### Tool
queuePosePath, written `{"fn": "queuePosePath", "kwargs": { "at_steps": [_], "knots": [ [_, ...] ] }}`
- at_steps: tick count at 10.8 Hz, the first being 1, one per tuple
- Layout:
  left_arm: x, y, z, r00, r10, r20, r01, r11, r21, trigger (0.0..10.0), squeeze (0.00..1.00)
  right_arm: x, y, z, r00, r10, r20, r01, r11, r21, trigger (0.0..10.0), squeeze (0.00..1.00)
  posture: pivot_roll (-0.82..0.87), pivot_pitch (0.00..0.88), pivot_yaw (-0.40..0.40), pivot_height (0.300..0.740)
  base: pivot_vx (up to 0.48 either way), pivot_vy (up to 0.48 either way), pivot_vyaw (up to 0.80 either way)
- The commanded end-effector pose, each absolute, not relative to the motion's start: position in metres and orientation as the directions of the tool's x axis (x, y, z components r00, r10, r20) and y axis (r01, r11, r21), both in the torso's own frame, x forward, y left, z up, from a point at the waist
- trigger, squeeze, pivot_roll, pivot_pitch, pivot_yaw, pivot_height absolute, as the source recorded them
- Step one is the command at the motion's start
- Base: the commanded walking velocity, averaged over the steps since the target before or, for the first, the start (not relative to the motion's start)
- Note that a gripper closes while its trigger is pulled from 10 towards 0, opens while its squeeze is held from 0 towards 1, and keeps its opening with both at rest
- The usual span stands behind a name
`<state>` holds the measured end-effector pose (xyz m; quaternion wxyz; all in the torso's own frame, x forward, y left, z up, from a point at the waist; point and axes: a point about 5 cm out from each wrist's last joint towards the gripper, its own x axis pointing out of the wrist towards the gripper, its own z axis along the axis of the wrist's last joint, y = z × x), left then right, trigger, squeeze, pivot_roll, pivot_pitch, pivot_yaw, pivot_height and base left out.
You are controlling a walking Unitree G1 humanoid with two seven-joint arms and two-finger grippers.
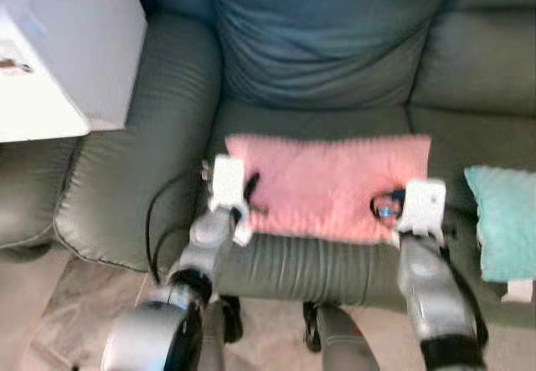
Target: Move the pillow to the sofa
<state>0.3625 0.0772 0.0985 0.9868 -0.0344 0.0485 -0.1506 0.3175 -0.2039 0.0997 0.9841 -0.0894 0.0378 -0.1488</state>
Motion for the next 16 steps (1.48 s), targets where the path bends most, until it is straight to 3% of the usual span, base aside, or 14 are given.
{"fn": "queuePosePath", "kwargs": {
  "at_steps": [1,8,11,12,13,16],
  "knots": [
    [0.361,0.083,0.092,0.964,-0.238,-0.119,0.227,0.969,-0.099,10.0,0.0,0.315,-0.211,0.091,0.941,-0.332,-0.061,0.315,0.929,-0.193,10.0,0.0,-0.18,0.487,0.063,0.74,0.0,0.0,0.0],
    [0.37,0.07,0.108,0.978,-0.186,-0.097,0.174,0.978,-0.119,10.0,0.0,0.329,-0.226,0.102,0.943,-0.328,0.062,0.334,0.93,-0.157,10.0,0.0,-0.19,0.532,0.059,0.74,0.0,0.0,0.0],
    [0.366,0.076,0.099,0.977,-0.18,-0.113,0.167,0.979,-0.118,10.0,0.0,0.328,-0.214,0.094,0.96,-0.276,0.053,0.28,0.951,-0.133,10.0,0.0,-0.19,0.536,0.057,0.74,0.0,0.0,0.0],
    [0.363,0.08,0.093,0.977,-0.172,-0.125,0.155,0.979,-0.131,10.0,0.82,0.326,-0.209,0.09,0.965,-0.257,0.048,0.261,0.958,-0.119,10.0,0.96,-0.19,0.537,0.057,0.74,0.0,0.0,0.0],
    [0.362,0.082,0.091,0.978,-0.166,-0.129,0.147,0.978,-0.146,10.0,1.0,0.326,-0.209,0.088,0.966,-0.256,0.045,0.26,0.959,-0.116,10.0,1.0,-0.19,0.536,0.058,0.74,0.0,0.0,0.0],
    [0.355,0.086,0.08,0.978,-0.147,-0.151,0.128,0.983,-0.13,10.0,1.0,0.324,-0.211,0.083,0.965,-0.259,0.029,0.261,0.958,-0.12,10.0,1.0,-0.19,0.534,0.057,0.74,0.0,0.0,0.0]
  ]
}}
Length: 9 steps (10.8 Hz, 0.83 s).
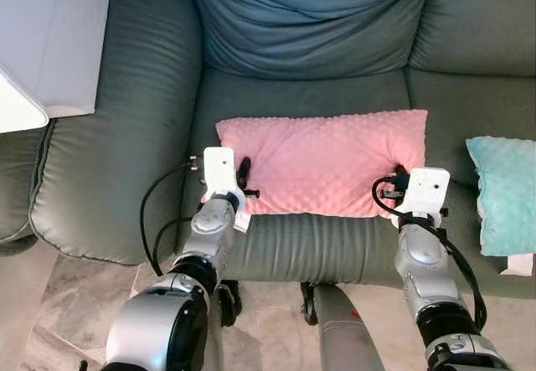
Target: Move the pillow to the sofa
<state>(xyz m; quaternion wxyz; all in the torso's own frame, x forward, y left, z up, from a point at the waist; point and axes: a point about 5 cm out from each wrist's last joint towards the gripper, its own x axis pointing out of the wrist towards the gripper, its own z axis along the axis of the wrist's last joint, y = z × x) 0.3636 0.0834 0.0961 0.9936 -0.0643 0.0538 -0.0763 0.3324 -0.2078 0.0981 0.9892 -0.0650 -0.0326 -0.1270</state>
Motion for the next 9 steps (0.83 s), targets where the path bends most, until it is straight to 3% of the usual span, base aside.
{"fn": "queuePosePath", "kwargs": {
  "at_steps": [1,9],
  "knots": [
    [0.353,0.086,0.077,0.976,-0.151,-0.154,0.132,0.983,-0.128,10.0,1.0,0.324,-0.211,0.082,0.966,-0.259,0.027,0.26,0.958,-0.121,10.0,1.0,-0.18,0.534,0.056,0.74,0.0,0.0,0.0],
    [0.346,0.096,0.068,0.978,-0.147,-0.147,0.127,0.982,-0.14,10.0,1.0,0.315,-0.207,0.078,0.964,-0.265,0.032,0.267,0.956,-0.119,10.0,1.0,-0.17,0.529,0.049,0.74,0.0,0.0,0.0]
  ]
}}
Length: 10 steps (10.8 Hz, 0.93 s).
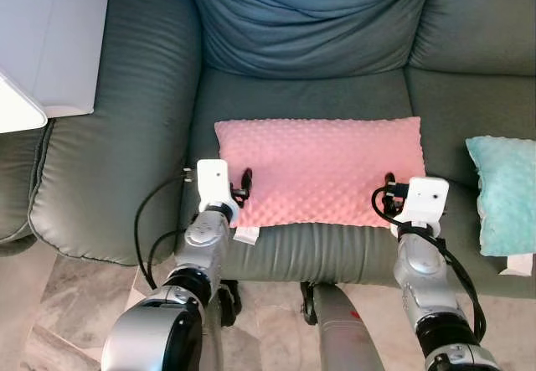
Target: Move the pillow to the sofa
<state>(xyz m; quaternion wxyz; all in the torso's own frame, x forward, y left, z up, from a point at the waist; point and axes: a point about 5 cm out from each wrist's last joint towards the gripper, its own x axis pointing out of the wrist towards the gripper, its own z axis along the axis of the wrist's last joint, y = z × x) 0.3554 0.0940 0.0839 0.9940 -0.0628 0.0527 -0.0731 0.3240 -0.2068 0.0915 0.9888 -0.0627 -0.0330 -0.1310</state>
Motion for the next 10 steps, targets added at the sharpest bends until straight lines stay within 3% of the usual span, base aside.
{"fn": "queuePosePath", "kwargs": {
  "at_steps": [1,5,10],
  "knots": [
    [0.346,0.097,0.07,0.98,-0.147,-0.132,0.128,0.981,-0.144,10.0,1.0,0.315,-0.208,0.079,0.962,-0.271,0.039,0.273,0.955,-0.117,10.0,1.0,-0.17,0.523,0.049,0.74,0.0,0.0,0.0],
    [0.349,0.115,0.074,0.987,-0.134,-0.094,0.12,0.983,-0.137,10.0,1.0,0.307,-0.207,0.081,0.962,-0.269,0.047,0.273,0.955,-0.114,10.0,1.0,-0.17,0.482,0.052,0.74,0.0,0.0,0.0],
    [0.346,0.131,0.079,0.989,-0.149,-0.021,0.146,0.983,-0.114,10.0,1.0,0.29,-0.181,0.085,0.98,-0.194,0.051,0.198,0.977,-0.084,10.0,1.0,-0.17,0.414,0.048,0.74,0.0,0.0,0.0]
  ]
}}
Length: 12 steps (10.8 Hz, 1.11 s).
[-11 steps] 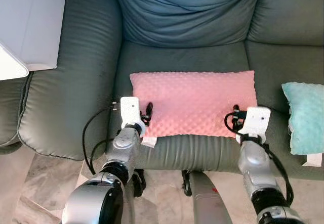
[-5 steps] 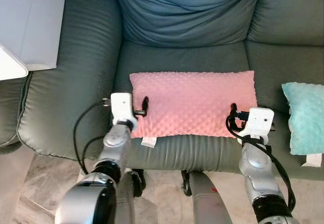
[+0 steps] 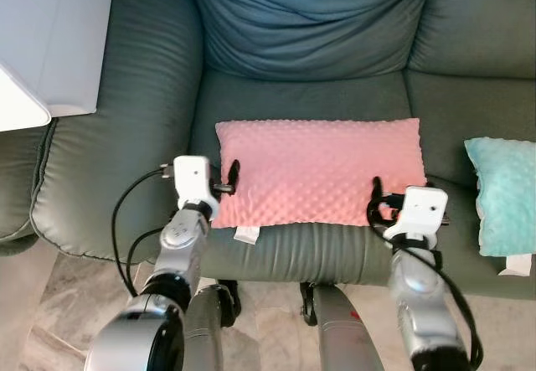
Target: Move the pillow to the sofa
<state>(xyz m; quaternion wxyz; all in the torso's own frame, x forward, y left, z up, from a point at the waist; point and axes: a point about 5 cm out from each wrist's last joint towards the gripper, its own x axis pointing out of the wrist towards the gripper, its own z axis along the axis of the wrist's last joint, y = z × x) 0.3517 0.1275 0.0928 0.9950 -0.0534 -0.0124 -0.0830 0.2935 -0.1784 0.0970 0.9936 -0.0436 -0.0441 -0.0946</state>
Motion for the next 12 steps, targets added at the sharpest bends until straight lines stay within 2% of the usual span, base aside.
{"fn": "queuePosePath", "kwargs": {
  "at_steps": [1,3,5,8,11,12],
  "knots": [
    [0.344,0.13,0.085,0.984,-0.179,0.025,0.18,0.981,-0.075,10.0,1.0,0.285,-0.174,0.092,0.984,-0.164,0.069,0.17,0.981,-0.096,10.0,1.0,-0.17,0.384,0.043,0.74,0.0,0.0,0.0],
    [0.338,0.134,0.087,0.98,-0.194,0.044,0.197,0.975,-0.103,10.0,1.0,0.282,-0.154,0.1,0.991,-0.098,0.086,0.106,0.99,-0.096,10.0,1.0,-0.18,0.338,0.035,0.74,0.0,0.0,0.0],
    [0.328,0.142,0.092,0.976,-0.2,0.084,0.207,0.974,-0.095,10.0,1.0,0.276,-0.146,0.101,0.995,-0.058,0.086,0.068,0.991,-0.118,10.0,1.0,-0.17,0.296,0.029,0.74,0.0,0.0,0.0],
    [0.316,0.16,0.104,0.983,-0.145,0.115,0.157,0.983,-0.1,10.0,1.0,0.273,-0.156,0.108,0.995,-0.025,0.094,0.04,0.987,-0.157,10.0,1.0,-0.17,0.205,0.004,0.74,0.0,0.0,0.0],
    [0.301,0.156,0.101,0.984,-0.133,0.118,0.138,0.99,-0.035,10.0,1.0,0.276,-0.161,0.114,0.993,-0.009,0.116,0.026,0.988,-0.149,10.0,1.0,-0.14,0.153,-0.013,0.74,0.0,0.0,0.0],
    [0.292,0.168,0.084,0.996,-0.076,0.05,0.076,0.997,0.004,10.0,1.0,0.271,-0.165,0.111,0.993,0.031,0.115,-0.009,0.983,-0.183,10.0,0.78,-0.14,0.137,-0.022,0.74,0.0,0.0,0.0]
  ]
}}
